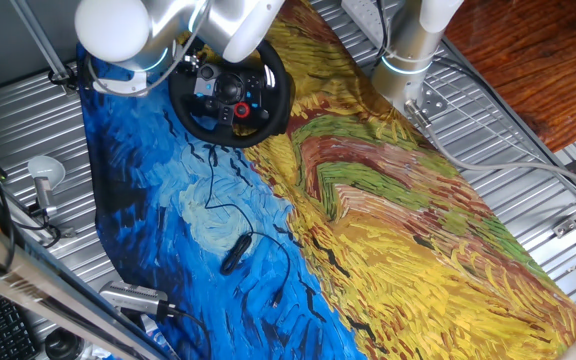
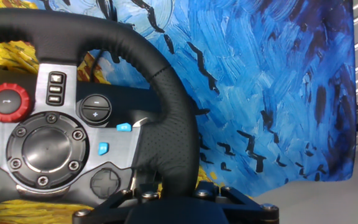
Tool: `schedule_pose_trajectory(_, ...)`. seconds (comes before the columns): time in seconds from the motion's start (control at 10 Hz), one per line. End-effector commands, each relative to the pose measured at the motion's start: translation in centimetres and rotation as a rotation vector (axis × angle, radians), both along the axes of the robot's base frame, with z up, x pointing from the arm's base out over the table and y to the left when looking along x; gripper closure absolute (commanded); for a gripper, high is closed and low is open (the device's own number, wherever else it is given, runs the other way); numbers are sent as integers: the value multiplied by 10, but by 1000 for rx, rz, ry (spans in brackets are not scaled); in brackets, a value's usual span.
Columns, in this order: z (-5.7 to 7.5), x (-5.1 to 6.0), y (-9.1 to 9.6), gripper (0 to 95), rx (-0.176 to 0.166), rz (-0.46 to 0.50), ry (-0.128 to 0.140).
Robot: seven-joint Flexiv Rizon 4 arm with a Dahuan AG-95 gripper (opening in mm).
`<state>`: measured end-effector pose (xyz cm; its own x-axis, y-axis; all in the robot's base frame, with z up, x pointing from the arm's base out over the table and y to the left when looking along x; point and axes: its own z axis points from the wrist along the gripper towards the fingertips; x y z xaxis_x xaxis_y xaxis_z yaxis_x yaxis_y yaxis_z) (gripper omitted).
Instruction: Rotate the steering wheel 90 degrees clockwise
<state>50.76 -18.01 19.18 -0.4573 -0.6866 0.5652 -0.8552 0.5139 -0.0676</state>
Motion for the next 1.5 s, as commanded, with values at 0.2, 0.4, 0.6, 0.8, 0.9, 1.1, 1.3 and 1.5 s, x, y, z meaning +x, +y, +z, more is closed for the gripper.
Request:
schedule_pose_trajectory(0.2, -5, 0, -3, 570, 0, 10, -13)
schedule_pose_trajectory(0.4, -7, 0, -4, 570, 0, 15, -16)
schedule_pose_trajectory(0.6, -8, 0, -5, 570, 0, 19, -19)
schedule_pose_trajectory(0.8, -9, -1, -7, 760, -1, 23, -23)
schedule_pose_trajectory(0.9, -9, -1, -7, 760, -1, 19, -26)
schedule_pose_trajectory(1.1, -11, 0, -7, 950, 3, 18, -45)
schedule_pose_trajectory(1.3, -12, 0, -7, 950, 2, 18, -45)
schedule_pose_trajectory(1.5, -12, 0, -7, 950, -1, 21, -44)
